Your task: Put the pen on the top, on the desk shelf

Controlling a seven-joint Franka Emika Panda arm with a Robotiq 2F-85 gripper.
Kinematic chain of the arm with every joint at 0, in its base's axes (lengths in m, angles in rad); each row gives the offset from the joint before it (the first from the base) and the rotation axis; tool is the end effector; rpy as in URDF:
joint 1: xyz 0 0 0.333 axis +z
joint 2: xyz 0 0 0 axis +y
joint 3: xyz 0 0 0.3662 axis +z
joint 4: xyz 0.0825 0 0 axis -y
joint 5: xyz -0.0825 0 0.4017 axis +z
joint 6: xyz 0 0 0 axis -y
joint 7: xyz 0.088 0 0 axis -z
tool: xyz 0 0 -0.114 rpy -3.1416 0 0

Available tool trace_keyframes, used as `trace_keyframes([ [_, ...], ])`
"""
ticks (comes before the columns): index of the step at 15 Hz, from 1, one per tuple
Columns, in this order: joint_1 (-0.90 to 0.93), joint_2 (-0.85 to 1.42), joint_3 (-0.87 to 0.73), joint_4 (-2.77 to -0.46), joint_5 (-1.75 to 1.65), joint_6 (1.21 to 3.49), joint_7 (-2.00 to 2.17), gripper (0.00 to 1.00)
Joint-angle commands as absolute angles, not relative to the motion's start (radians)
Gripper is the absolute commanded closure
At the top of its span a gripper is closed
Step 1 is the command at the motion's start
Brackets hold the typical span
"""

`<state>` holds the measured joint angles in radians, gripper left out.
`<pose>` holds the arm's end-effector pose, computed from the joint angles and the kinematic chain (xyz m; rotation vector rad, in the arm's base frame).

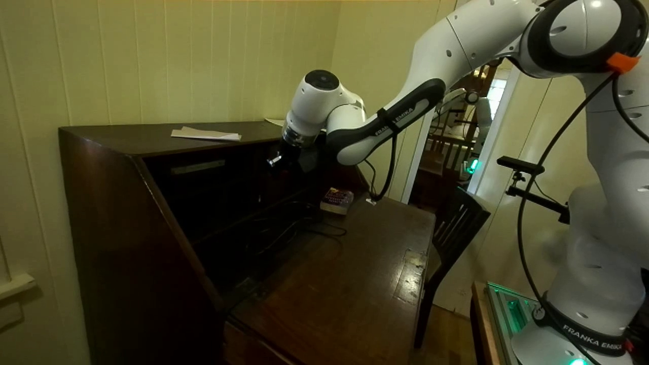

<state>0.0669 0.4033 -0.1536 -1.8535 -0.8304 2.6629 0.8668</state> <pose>0.7028 -0.0311 0.3722 2.6270 -0.3343 0.7636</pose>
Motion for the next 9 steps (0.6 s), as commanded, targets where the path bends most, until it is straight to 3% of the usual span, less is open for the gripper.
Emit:
trace_keyframes([
  [1, 0.045, 0.422, -0.148, -1.826, -0.788, 2.71, 0.776, 0.76],
  [9, 0.026, 0.4, -0.162, -1.865, -0.746, 2.74, 0.656, 0.76],
])
